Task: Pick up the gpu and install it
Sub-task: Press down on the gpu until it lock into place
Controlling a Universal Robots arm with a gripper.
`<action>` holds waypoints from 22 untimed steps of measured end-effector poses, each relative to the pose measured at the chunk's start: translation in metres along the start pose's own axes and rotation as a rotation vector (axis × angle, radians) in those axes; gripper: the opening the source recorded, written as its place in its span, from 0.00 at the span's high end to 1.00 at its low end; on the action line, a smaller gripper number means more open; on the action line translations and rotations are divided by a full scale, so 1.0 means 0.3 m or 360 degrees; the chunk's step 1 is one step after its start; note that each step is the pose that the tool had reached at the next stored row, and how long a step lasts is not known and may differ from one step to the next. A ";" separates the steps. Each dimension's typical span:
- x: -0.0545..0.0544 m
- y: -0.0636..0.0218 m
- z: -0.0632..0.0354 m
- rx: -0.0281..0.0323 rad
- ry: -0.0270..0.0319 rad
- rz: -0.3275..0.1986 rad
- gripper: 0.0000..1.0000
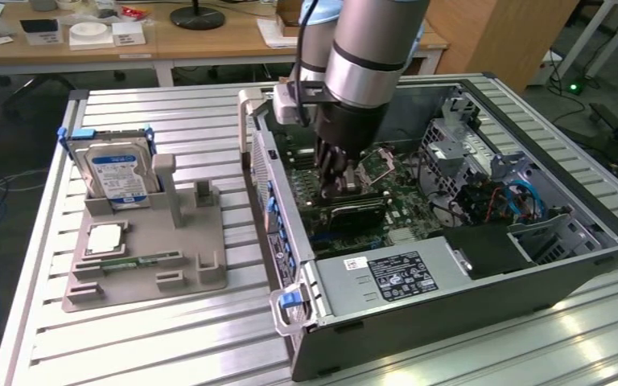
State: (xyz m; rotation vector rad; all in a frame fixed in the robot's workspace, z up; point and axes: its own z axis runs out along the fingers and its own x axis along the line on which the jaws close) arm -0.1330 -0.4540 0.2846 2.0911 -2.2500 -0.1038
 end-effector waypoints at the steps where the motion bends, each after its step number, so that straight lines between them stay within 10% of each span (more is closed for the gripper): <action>1: 0.000 0.000 0.000 -0.00195 0.00024 0.0000 0.89; 7: 0.000 -0.002 0.000 -0.01793 0.00173 0.0001 0.89; 11: -0.004 -0.007 -0.001 -0.02467 0.00237 0.0001 0.89; 22: -0.053 0.001 0.004 -0.02566 0.00246 0.0000 0.89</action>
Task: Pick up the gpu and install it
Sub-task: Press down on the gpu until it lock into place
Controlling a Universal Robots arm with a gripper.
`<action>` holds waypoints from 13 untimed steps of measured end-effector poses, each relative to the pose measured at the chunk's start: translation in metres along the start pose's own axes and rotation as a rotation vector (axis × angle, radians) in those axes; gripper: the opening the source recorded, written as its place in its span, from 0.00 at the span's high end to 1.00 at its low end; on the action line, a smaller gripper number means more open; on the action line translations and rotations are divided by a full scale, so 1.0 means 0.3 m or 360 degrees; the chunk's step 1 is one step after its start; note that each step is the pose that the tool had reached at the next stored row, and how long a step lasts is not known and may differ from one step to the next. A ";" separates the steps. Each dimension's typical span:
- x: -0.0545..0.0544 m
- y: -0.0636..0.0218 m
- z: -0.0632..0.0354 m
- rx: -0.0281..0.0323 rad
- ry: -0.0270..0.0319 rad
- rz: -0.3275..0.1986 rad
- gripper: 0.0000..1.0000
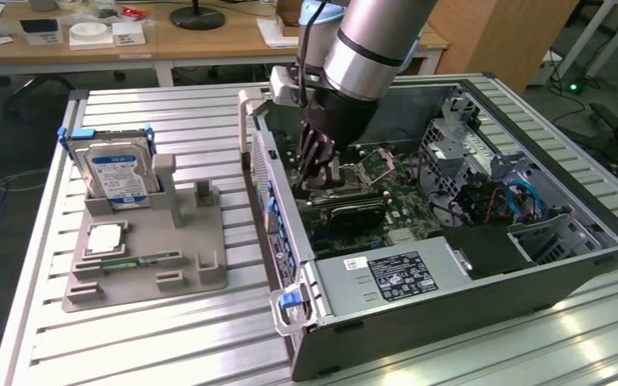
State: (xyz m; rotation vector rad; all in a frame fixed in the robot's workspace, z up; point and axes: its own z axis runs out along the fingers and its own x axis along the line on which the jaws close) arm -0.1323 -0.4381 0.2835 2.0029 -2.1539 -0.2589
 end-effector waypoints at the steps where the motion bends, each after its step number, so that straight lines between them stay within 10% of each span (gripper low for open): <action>1: 0.000 0.000 0.000 0.00000 0.00001 0.0000 0.89; 13: 0.027 0.016 0.007 0.00002 0.00003 -0.0002 0.89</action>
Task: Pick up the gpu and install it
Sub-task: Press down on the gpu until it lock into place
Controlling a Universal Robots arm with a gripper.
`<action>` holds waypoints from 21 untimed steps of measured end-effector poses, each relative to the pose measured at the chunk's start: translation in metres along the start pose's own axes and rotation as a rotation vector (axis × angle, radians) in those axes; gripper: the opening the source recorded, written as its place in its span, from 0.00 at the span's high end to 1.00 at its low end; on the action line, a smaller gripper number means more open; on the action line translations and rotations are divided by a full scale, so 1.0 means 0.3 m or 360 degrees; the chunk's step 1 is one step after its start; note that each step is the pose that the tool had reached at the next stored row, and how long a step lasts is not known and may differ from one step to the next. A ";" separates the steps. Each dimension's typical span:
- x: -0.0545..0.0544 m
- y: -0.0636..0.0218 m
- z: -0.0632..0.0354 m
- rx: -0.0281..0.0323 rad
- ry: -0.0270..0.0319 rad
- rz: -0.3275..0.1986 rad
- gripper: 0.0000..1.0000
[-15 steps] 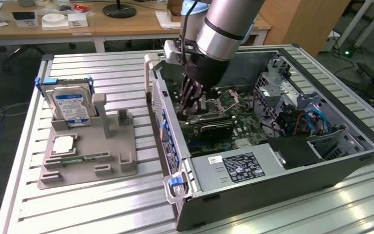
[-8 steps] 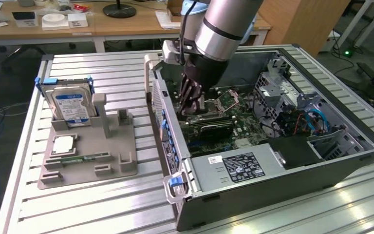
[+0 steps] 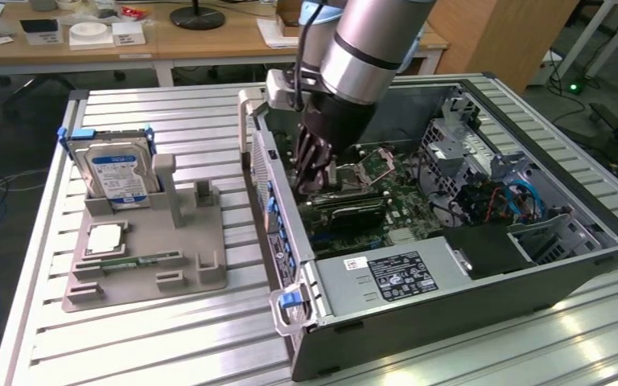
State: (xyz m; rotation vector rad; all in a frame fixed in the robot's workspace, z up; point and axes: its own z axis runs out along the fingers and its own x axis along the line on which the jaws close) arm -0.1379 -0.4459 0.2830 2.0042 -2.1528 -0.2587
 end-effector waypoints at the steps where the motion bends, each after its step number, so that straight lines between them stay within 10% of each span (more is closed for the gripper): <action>1: 0.003 -0.001 0.001 0.00002 -0.00002 0.0000 0.89; 9: -0.002 -0.031 0.002 -0.00129 0.00016 0.0000 0.89; 13: -0.002 -0.027 -0.012 -0.00041 0.00007 -0.0002 0.89; 21: -0.001 -0.022 -0.008 0.01897 -0.00062 -0.0026 0.89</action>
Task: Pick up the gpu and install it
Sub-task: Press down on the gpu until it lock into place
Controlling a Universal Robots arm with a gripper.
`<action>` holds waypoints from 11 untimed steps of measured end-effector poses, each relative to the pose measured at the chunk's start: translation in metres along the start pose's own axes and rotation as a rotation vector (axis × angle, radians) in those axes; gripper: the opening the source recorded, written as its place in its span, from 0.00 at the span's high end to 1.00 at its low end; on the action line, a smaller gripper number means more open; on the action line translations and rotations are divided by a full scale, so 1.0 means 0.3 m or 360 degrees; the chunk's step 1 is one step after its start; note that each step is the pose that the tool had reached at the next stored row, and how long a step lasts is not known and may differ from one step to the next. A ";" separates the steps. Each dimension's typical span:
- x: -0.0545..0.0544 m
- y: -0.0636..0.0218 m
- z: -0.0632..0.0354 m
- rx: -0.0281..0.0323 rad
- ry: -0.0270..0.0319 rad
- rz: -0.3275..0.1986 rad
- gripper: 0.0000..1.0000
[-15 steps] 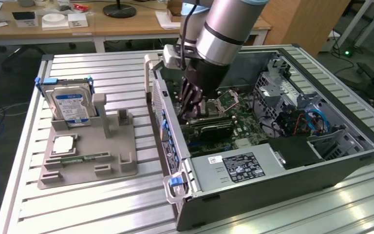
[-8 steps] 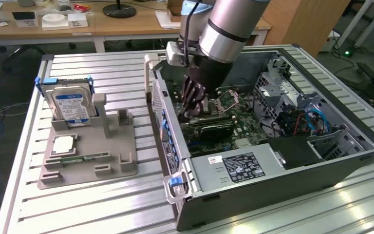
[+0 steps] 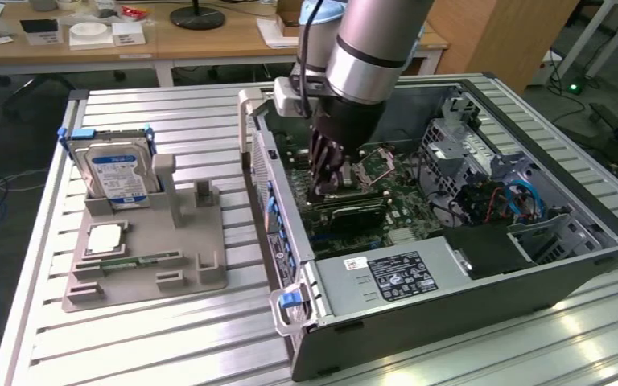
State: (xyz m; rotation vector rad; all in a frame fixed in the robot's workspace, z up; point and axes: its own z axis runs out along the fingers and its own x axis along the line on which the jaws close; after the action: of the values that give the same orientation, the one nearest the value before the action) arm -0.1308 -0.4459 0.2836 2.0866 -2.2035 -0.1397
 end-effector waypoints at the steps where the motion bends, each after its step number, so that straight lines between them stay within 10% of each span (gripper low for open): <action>1: 0.000 0.005 -0.002 0.00043 0.00000 0.0000 0.89; 6: 0.002 0.041 -0.045 0.00147 -0.00005 -0.0001 0.89; 11: 0.004 0.061 -0.043 0.00536 -0.00014 -0.0008 0.89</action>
State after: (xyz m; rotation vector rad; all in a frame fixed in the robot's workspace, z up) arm -0.1471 -0.4461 0.2990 2.1102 -2.2162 -0.1047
